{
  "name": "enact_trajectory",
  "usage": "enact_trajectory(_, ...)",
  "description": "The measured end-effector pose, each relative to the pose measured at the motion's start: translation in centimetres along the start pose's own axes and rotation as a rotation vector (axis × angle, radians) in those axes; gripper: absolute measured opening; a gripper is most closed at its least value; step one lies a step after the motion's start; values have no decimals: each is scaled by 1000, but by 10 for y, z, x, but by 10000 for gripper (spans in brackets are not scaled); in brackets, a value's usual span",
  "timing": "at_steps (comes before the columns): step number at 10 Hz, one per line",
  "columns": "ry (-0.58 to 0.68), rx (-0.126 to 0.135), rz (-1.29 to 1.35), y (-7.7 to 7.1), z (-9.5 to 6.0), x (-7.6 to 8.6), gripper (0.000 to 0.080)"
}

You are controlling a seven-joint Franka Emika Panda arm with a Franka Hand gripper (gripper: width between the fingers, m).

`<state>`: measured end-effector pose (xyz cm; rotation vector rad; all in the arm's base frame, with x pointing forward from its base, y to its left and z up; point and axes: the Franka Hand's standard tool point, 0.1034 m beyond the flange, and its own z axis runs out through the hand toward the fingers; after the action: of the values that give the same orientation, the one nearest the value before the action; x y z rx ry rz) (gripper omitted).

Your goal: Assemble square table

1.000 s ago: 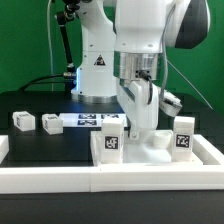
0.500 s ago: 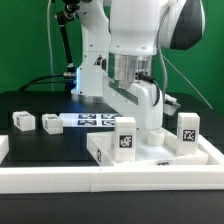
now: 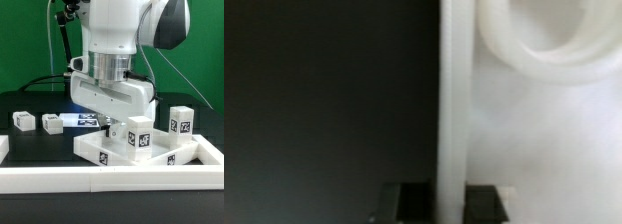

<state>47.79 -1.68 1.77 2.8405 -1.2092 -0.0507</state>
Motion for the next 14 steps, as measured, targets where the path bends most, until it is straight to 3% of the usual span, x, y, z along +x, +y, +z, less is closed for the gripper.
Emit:
enact_trajectory(7,28,3,-326,6,-1,12,67)
enact_trajectory(14,29,-18,-782,11,-1,17,67)
